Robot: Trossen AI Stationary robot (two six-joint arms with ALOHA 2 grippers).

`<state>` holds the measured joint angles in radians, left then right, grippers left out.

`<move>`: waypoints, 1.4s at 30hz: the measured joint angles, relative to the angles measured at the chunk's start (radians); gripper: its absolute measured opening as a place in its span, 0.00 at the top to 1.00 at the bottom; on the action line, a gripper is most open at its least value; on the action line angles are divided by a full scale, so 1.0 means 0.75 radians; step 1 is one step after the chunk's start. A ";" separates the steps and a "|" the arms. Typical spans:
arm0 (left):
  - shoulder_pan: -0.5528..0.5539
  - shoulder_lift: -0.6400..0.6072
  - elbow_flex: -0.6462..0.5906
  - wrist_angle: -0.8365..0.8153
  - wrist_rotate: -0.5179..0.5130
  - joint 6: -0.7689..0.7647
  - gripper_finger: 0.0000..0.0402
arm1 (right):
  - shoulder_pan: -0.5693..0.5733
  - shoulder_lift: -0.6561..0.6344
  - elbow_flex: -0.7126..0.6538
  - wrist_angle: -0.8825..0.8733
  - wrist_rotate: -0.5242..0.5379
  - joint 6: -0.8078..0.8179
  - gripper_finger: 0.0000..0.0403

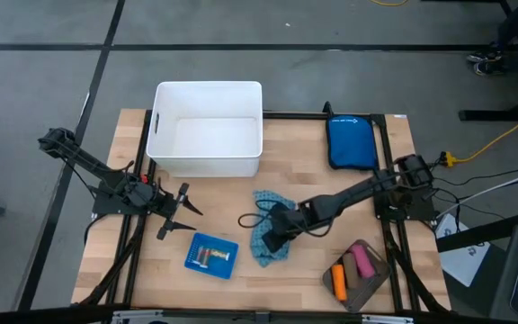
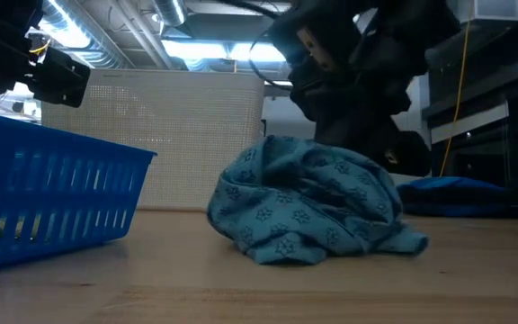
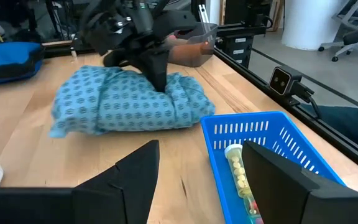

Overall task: Pick & Place Medicine items
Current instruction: Put the blue patient gown into the white bin

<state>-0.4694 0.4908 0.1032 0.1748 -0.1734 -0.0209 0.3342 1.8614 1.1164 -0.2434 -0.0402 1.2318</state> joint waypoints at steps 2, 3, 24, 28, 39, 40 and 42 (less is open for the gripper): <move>0.000 0.000 0.000 0.000 0.000 0.000 0.44 | 0.018 0.000 0.000 0.016 0.001 0.020 1.00; 0.000 0.000 0.000 0.000 -0.001 0.000 0.44 | 0.025 0.000 0.001 0.010 -0.003 0.025 1.00; 0.000 0.000 0.000 0.000 -0.001 0.000 0.44 | 0.057 -0.071 0.065 -0.584 -0.052 0.107 1.00; 0.000 0.000 0.000 0.000 0.000 -0.001 0.44 | 0.072 -0.137 0.217 -0.646 0.109 0.070 1.00; 0.000 0.000 0.000 -0.001 0.002 -0.013 0.44 | 0.024 -0.146 0.416 -1.254 0.369 0.185 1.00; 0.000 0.000 0.000 0.000 0.002 -0.013 0.44 | 0.013 -0.143 0.410 -1.260 0.362 0.188 1.00; 0.000 0.000 0.000 -0.001 0.002 -0.013 0.44 | -0.015 -0.134 0.380 -1.251 0.324 0.166 1.00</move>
<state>-0.4694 0.4908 0.1032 0.1741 -0.1716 -0.0304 0.3228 1.7611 1.4013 -1.1817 0.2024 1.3564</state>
